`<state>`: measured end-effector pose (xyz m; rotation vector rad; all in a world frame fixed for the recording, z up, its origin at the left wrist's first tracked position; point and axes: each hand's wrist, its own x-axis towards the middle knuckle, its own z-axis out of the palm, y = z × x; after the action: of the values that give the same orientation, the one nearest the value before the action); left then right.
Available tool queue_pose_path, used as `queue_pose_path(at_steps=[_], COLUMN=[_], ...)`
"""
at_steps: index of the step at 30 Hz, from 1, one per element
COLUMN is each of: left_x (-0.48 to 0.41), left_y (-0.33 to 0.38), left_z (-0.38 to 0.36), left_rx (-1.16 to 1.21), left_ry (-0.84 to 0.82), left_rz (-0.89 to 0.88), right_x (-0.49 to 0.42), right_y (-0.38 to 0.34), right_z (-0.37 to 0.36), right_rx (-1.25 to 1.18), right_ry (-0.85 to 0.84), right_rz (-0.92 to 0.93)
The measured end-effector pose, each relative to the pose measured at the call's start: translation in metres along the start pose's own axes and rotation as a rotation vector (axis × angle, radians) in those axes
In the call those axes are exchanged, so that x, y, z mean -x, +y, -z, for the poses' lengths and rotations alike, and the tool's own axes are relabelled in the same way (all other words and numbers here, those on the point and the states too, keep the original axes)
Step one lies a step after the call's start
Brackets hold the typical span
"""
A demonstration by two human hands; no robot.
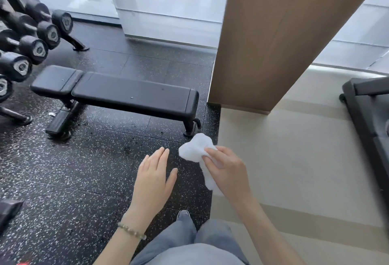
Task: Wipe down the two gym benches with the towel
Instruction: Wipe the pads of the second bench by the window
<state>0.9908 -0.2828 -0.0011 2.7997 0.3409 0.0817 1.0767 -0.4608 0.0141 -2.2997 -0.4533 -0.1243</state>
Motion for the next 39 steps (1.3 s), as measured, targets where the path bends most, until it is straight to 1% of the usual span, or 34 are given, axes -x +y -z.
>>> queue_pose_path(at_steps=[6,12,15,18,24,29,32,36,39], left_x=[-0.089,-0.172,-0.209,-0.247,-0.313,-0.349,-0.368,-0.388,-0.4], left_y=[-0.02,-0.044,-0.056,-0.066,-0.084,-0.105,-0.125,-0.16,-0.196], left_z=[0.017,0.014,0.018,0.02,0.016,0.014,0.011,0.008,0.003], left_rx=[0.018,0.004,-0.009,-0.026,-0.016,-0.002,0.001,-0.012,-0.041], left_ry=[0.037,0.032,0.02,0.011,-0.018,-0.067,-0.102,-0.159,-0.193], left_rz=[0.013,0.053,0.102,0.14,0.152,0.126,0.065,-0.054,-0.11], right_x=[-0.089,-0.177,-0.219,-0.259,-0.32,-0.346,-0.355,-0.357,-0.353], right_y=[-0.011,0.002,0.009,0.015,0.027,0.027,0.022,0.008,-0.003], right_z=[-0.026,-0.062,-0.077,-0.09,-0.12,-0.141,-0.159,-0.187,-0.212], right_rx=[-0.017,-0.028,-0.065,-0.083,-0.055,-0.023,0.027,0.018,-0.006], right_ry=[-0.025,-0.064,-0.125,-0.134,-0.178,-0.182,-0.162,-0.112,-0.084], right_rz=[0.022,0.012,0.001,-0.014,-0.043,-0.069,-0.085,-0.184,-0.253])
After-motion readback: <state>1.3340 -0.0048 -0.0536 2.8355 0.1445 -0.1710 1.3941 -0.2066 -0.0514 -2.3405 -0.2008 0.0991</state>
